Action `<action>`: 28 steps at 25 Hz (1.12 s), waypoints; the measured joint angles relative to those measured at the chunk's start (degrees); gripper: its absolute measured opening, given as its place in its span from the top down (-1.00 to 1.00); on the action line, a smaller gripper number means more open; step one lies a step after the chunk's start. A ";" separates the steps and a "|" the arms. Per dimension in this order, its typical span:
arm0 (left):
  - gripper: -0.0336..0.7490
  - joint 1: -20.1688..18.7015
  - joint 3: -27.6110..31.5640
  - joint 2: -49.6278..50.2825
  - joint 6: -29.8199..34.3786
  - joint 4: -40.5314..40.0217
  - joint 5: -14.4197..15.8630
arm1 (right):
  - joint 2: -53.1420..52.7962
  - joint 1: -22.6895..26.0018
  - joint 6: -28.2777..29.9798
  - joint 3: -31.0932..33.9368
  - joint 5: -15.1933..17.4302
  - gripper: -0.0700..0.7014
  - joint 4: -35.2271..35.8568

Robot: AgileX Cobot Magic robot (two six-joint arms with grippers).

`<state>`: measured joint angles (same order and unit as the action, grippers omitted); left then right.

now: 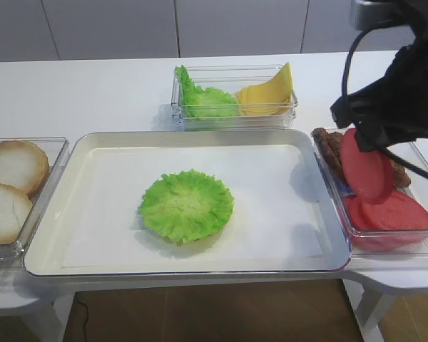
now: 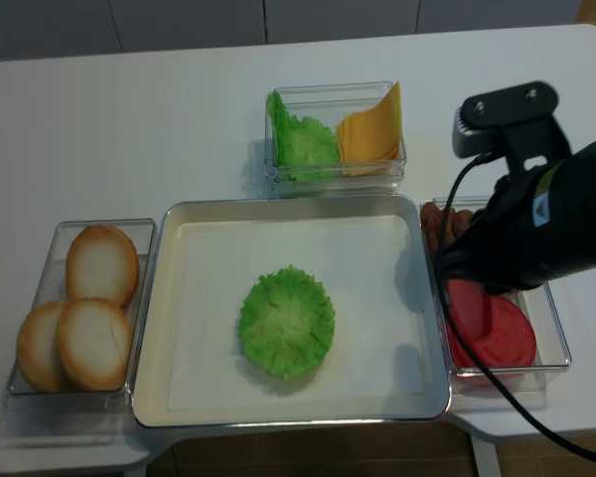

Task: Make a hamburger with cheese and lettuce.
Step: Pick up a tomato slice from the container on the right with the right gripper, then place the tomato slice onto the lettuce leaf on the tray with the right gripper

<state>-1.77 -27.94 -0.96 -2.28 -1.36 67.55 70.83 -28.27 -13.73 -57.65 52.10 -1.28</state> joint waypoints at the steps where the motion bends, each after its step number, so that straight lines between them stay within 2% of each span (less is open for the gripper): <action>1: -0.11 0.00 0.00 0.00 0.00 0.00 0.00 | -1.13 0.00 0.00 0.00 0.14 0.64 0.29; 3: -0.11 0.00 0.00 0.00 0.00 0.00 0.00 | -3.10 0.00 0.00 0.00 0.25 0.64 0.84; 6: -0.11 0.00 0.00 0.00 0.00 0.00 0.00 | -4.31 0.00 0.37 -1.54 2.08 0.64 1.94; 14: -0.11 0.00 0.00 0.00 0.00 0.00 0.00 | -2.90 -3.72 0.95 -12.64 6.12 0.64 -0.07; 21: -0.11 0.00 0.00 0.00 0.00 0.00 0.00 | 6.28 -11.71 -0.13 -20.02 9.85 0.64 -6.63; 28: -0.11 0.00 0.00 0.00 0.00 0.00 0.00 | 16.97 -18.99 -1.36 -24.23 9.39 0.64 -12.92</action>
<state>-1.77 -27.94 -0.96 -2.28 -1.36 67.55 87.80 -47.26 -15.09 -81.88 61.49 -14.20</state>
